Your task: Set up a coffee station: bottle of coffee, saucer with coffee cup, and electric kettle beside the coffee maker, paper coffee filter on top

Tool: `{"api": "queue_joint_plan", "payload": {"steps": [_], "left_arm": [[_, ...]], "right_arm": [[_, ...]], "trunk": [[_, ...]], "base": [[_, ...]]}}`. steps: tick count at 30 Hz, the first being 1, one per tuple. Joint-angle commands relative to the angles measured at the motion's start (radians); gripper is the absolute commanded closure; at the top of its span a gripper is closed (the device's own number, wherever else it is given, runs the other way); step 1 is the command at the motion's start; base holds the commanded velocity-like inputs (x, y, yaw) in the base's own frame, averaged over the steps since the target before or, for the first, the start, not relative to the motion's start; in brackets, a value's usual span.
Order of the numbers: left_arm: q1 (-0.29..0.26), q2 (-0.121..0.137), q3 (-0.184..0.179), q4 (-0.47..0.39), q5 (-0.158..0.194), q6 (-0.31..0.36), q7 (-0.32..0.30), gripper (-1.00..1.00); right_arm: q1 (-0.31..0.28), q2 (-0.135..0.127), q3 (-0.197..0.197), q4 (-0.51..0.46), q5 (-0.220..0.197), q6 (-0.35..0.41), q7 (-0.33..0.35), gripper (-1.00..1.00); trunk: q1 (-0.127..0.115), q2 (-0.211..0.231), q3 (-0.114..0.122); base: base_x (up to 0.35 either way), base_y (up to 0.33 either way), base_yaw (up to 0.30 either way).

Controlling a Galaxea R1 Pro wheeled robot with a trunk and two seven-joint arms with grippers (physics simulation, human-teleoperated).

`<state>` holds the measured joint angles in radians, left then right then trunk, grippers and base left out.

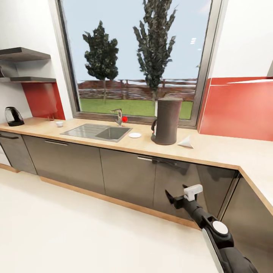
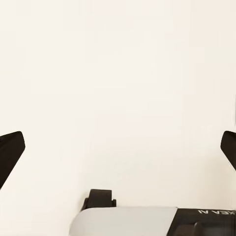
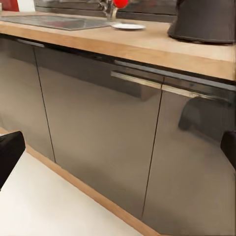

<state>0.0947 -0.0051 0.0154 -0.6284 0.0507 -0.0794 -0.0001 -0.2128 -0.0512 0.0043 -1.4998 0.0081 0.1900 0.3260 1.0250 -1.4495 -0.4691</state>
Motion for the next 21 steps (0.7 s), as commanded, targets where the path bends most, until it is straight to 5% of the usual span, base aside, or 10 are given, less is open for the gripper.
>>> {"api": "queue_joint_plan", "payload": {"steps": [1,3,6,16,21], "left_arm": [[0.000,-0.001,0.001,-0.001,0.021,-0.001,0.000,-1.00],[0.000,-0.001,0.002,0.000,0.052,-0.002,-0.001,-1.00],[0.000,0.000,0.001,0.007,0.155,-0.002,-0.003,-1.00],[0.000,-0.001,0.001,0.016,0.169,-0.002,-0.004,-1.00],[0.000,-0.004,-0.002,0.015,0.169,-0.002,-0.005,-1.00]], "right_arm": [[-0.017,-0.001,0.000,-0.006,0.001,0.018,0.004,-1.00],[-0.059,-0.003,-0.002,-0.017,0.001,0.042,0.006,-1.00],[-0.166,-0.021,-0.023,-0.032,0.001,0.088,0.006,-1.00],[-0.222,-0.059,-0.197,-0.034,0.000,0.190,0.007,-1.00],[-0.223,-0.059,-0.212,-0.034,0.001,0.194,0.007,-1.00]], "trunk": [[0.000,-0.001,-0.001],[0.000,-0.001,-0.001],[0.000,-0.001,-0.001],[0.000,-0.001,-0.001],[0.000,-0.001,-0.001]], "base": [[0.000,0.000,0.000],[0.000,0.000,0.000],[0.000,0.000,0.000],[0.000,0.000,0.000],[0.100,-0.084,0.000]]}}
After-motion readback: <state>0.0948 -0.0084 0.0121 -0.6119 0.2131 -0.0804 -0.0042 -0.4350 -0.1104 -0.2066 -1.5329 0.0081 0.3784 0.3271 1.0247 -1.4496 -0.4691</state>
